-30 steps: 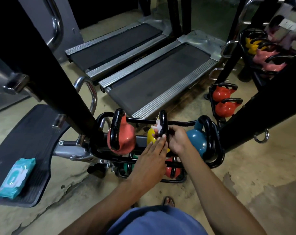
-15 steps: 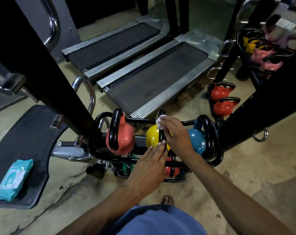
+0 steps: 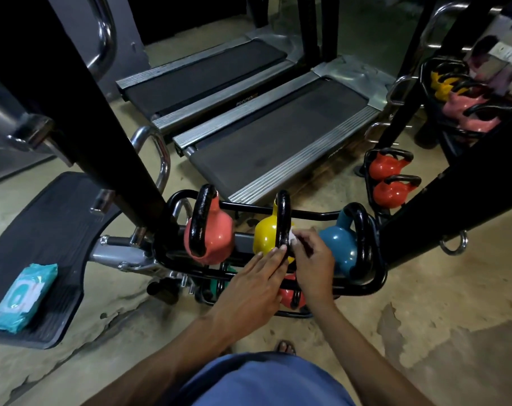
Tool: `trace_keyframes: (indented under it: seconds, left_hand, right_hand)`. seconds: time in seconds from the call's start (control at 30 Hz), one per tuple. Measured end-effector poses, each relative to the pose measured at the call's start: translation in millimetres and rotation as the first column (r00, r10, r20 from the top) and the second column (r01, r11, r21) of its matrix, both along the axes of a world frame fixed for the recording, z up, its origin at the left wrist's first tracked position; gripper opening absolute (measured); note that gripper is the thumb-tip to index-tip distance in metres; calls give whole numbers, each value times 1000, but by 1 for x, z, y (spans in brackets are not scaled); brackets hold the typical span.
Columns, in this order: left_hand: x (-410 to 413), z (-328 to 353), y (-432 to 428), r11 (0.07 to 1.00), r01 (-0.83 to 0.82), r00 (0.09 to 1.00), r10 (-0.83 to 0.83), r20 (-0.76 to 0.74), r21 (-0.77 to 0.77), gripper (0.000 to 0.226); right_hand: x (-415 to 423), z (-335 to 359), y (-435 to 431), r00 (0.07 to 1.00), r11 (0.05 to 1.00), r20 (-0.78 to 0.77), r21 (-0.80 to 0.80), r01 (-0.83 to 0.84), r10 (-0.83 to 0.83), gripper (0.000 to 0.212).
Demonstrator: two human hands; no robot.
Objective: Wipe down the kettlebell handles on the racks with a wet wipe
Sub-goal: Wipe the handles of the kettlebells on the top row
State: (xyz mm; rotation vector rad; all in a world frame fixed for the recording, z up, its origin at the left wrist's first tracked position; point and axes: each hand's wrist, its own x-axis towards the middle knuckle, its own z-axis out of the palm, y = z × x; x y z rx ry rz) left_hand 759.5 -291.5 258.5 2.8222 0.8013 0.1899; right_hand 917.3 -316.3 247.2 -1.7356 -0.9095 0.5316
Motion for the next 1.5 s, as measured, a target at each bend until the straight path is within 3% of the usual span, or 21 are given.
trace_keyframes:
  seconds: [0.07,0.13,0.2,0.3,0.43,0.53,0.6,0.7,0.8,0.9,1.0,1.07,1.13,1.23,1.33,1.4,1.43,1.5]
  left_hand:
    - [-1,2,4,999,15,1000,-14,-26,32,66]
    - [-2,4,6,999,32,999,-31,-33,34,65]
    - [-2,6,7,999,44,999,-44,-19,10,64]
    - [-3,8,7,998,55,998,-55,-9,8,64]
    - [-2,18,14,996,92,991,-89,102,-20,58]
    - [11,27,45,997,75,982,-68,179,-31,56]
    - [21,26,77,997,50,985,-40,168,-51,57]
    - [36,26,109,995,93,992,-90,88,-35,52]
    - [46,38,121,990,119,993,-118,27,-71,50]
    - [56,47,128,989,130,991,-132,-21,-66,41]
    - [60,47,128,992,127,990,-128,-53,-26,36]
    - [61,46,127,992,124,991,-124,-41,-19,36]
    - [62,47,128,995,91,996,-92,-6,-40,35]
    - [62,49,128,992,98,995,-99,0,-80,33]
    - [59,47,126,990,44,999,-43,10,-135,37]
    - [58,49,124,989,10,1000,-11,-10,-151,42]
    - [58,49,123,988,6,1000,-10,-22,-152,44]
    - [58,50,121,990,6,999,-11,-36,-144,48]
  right_hand:
    - [-3,0,14,922,997,-383,-73,37,-62,20]
    - [8,-1,38,734,989,-676,-143,-45,-65,25]
    - [21,4,51,585,974,-809,-173,-144,-57,32]
    - [30,6,43,579,964,-815,-148,-219,7,35]
    - [15,5,14,808,988,-587,-149,-48,-49,18]
    - [-4,9,2,988,998,-145,-43,52,-58,12]
    - [-11,9,2,986,999,165,49,21,-29,11]
    - [-4,5,3,871,986,484,85,-142,84,21]
    - [13,5,5,624,944,756,27,-329,196,18]
    - [26,7,8,408,867,858,-81,-491,311,20]
    - [37,3,5,105,771,928,-231,-593,359,19]
    - [37,10,13,23,765,924,-301,-569,381,22]
    - [28,16,22,8,771,912,-342,-537,410,20]
    - [18,11,16,135,831,918,-266,-488,373,15]
    - [14,2,-6,501,909,809,-96,-405,308,31]
    - [2,0,-12,811,970,553,22,-241,189,34]
    - [-4,0,-12,921,992,378,49,-119,92,29]
    - [-15,4,-10,996,998,60,22,59,-60,16]
